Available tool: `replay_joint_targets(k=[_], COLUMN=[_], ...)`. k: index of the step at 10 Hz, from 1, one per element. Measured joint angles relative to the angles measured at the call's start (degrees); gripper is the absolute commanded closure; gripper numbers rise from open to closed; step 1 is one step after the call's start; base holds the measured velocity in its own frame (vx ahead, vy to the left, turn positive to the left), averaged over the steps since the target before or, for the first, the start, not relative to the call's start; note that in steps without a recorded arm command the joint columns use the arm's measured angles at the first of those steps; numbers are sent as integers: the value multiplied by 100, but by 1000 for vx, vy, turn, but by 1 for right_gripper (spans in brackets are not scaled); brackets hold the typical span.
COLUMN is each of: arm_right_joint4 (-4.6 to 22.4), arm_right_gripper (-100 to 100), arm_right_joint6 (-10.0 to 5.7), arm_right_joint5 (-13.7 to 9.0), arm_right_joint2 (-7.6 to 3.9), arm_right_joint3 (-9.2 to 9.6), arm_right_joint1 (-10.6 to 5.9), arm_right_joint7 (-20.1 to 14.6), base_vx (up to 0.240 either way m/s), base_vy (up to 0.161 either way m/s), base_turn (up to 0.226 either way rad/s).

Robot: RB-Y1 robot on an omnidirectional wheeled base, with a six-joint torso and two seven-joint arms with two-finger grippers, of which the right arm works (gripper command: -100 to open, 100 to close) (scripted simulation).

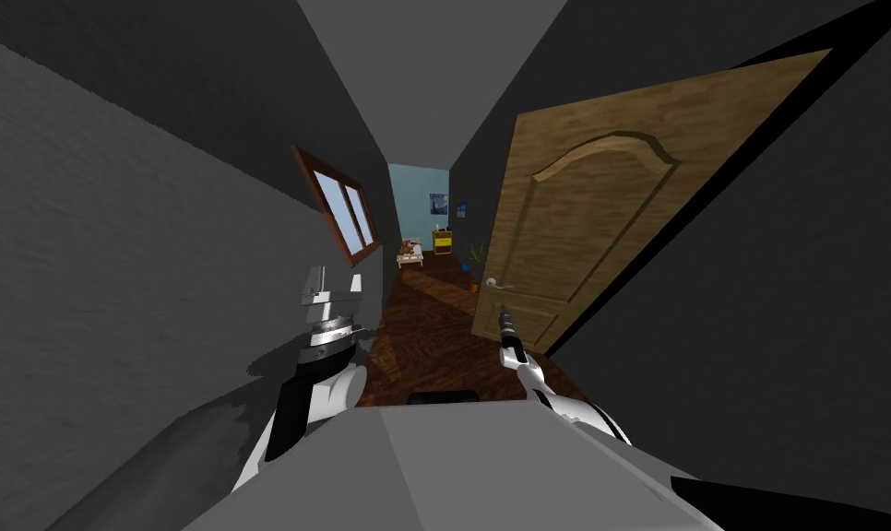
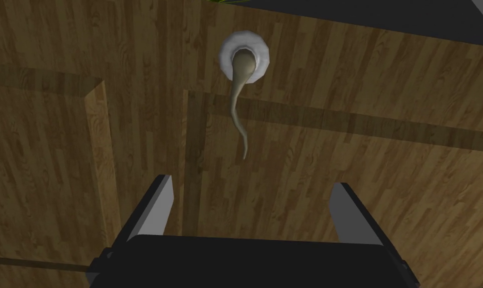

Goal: Pull the door open

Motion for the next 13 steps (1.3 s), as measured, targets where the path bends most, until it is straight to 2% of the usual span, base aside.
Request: replay_joint_targets(k=[2, 3, 4, 6, 9, 13], arm_right_joint4=[388, 264, 268, 439, 440, 436], arm_right_gripper=[-100, -100, -100, -100, -100, -100], arm_right_joint6=[-178, -126, -94, -138, -139, -144], arm_right_joint5=[127, 205, 272, 387, 388, 391], arm_right_joint2=[72, 172, 235, 310, 310, 308], arm_right_joint3=[-63, -93, -122, -177, -178, -171], arm_right_joint1=[-247, -234, -281, -446, -449, -446], arm_right_joint7=[32, 69, 98, 128, 129, 115], base_vx=[183, 206, 212, 121, 18, 167], base_vy=[-92, -100, -104, -38, 15, 76], base_turn=[-160, -119, -129, -78, 9, 3])
